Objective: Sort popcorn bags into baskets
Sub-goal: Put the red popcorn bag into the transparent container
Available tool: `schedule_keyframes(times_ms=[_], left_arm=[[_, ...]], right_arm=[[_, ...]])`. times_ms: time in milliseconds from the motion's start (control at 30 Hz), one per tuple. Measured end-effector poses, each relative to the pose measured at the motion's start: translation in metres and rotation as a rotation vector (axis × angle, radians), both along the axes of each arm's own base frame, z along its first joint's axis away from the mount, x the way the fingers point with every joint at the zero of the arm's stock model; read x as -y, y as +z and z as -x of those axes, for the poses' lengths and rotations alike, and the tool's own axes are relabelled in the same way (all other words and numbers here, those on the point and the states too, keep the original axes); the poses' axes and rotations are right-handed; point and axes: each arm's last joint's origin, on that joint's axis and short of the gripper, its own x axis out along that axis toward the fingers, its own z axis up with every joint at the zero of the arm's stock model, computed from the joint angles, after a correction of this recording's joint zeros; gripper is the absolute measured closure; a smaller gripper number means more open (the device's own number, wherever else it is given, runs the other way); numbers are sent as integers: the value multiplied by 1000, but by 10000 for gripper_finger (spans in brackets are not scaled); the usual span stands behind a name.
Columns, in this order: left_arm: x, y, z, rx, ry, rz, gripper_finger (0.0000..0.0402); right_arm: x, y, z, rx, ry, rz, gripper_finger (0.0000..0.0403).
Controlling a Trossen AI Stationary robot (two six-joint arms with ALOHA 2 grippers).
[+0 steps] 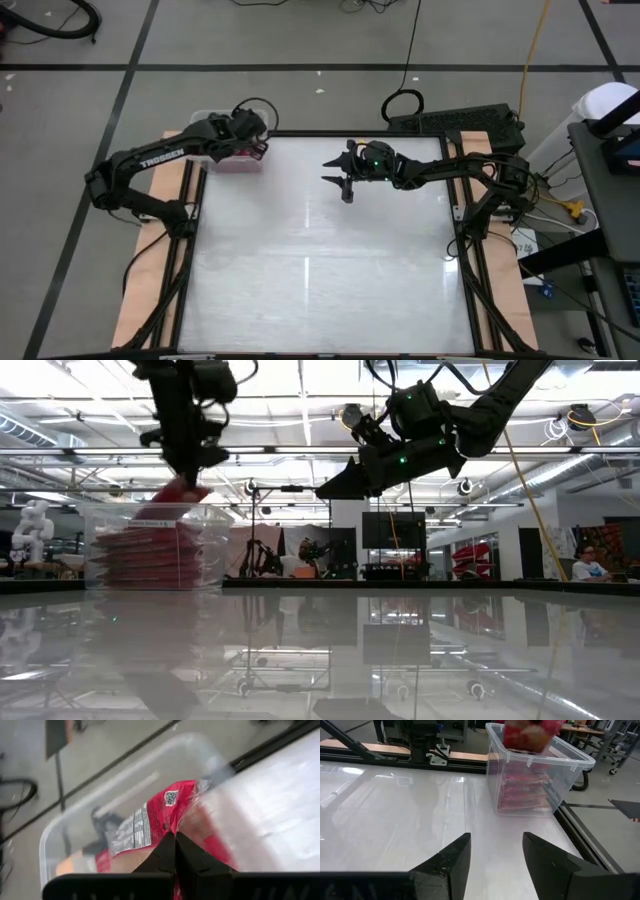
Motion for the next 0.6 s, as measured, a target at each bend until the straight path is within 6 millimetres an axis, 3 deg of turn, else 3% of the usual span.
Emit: schedule_keyframes(times_ms=[267, 600], left_arm=[[38, 34, -18, 35, -344, -20, 401], [85, 82, -34, 155, -582, -120, 401]], right_arm=[[0, 7, -2, 65, 32, 58, 220], [3, 30, -12, 155, 29, 110, 164]])
